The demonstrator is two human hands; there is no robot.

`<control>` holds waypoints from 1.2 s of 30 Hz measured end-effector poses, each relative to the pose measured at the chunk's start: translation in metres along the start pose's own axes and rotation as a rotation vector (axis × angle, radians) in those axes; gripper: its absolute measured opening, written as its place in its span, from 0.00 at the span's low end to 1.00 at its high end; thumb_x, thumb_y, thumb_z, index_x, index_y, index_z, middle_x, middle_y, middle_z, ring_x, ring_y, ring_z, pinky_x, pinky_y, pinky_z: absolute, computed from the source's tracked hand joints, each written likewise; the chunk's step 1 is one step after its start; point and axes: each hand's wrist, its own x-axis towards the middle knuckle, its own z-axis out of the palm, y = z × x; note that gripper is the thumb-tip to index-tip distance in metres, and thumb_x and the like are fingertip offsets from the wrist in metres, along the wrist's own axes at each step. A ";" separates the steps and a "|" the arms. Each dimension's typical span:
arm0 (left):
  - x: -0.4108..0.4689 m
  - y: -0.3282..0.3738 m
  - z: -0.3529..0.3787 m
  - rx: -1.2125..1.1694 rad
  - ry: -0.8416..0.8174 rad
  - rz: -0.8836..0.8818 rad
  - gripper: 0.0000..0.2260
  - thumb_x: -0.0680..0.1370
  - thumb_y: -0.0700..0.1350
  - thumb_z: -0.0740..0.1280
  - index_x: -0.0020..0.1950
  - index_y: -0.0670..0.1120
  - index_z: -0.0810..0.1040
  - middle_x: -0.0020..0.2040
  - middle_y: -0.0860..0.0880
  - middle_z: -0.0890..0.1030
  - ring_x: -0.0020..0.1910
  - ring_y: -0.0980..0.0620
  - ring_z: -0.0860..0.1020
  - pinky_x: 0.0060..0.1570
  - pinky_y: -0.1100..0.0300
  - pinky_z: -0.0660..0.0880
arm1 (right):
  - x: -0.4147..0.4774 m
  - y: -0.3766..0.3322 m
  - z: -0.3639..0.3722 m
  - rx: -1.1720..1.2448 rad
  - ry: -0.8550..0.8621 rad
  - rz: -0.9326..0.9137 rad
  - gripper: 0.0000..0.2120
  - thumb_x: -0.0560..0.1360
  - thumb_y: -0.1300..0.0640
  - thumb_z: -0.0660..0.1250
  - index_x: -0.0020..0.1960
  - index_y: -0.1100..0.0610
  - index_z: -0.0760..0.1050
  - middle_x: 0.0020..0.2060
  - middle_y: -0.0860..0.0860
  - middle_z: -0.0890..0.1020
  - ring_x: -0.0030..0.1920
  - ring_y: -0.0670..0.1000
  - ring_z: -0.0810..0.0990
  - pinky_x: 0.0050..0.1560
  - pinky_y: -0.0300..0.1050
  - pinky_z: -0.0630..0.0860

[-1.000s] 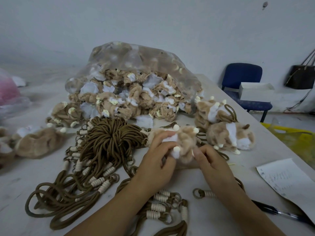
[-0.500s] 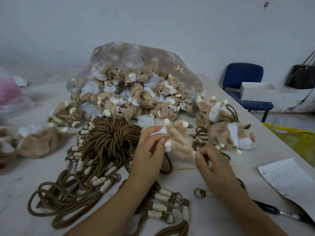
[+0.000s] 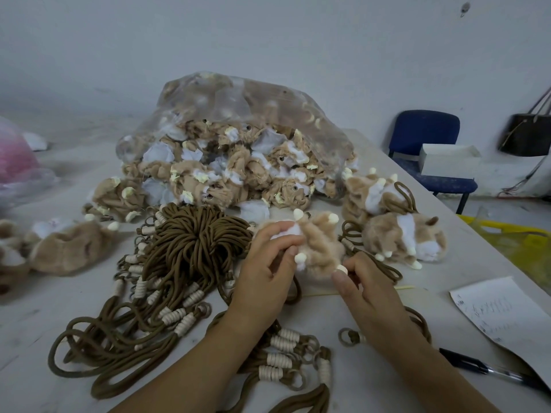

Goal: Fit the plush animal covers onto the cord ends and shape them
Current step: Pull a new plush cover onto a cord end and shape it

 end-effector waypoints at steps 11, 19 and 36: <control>0.001 -0.002 -0.003 -0.141 0.054 -0.136 0.17 0.80 0.38 0.64 0.66 0.55 0.73 0.65 0.55 0.75 0.64 0.56 0.74 0.65 0.55 0.72 | 0.001 0.004 0.004 -0.088 -0.077 -0.060 0.16 0.79 0.46 0.57 0.37 0.55 0.69 0.34 0.44 0.69 0.36 0.48 0.70 0.36 0.41 0.67; 0.001 -0.002 -0.003 -0.110 -0.056 -0.063 0.20 0.78 0.41 0.63 0.66 0.60 0.71 0.63 0.66 0.73 0.61 0.68 0.72 0.57 0.74 0.68 | 0.000 0.007 -0.005 0.011 0.035 0.022 0.19 0.78 0.39 0.53 0.37 0.50 0.70 0.34 0.46 0.72 0.37 0.46 0.73 0.35 0.37 0.67; -0.009 0.006 0.002 0.020 -0.390 -0.011 0.23 0.77 0.46 0.58 0.68 0.68 0.65 0.64 0.70 0.71 0.57 0.62 0.75 0.54 0.67 0.74 | 0.007 0.012 -0.002 -0.016 0.128 0.113 0.03 0.78 0.54 0.62 0.50 0.52 0.73 0.46 0.47 0.76 0.48 0.42 0.73 0.47 0.32 0.68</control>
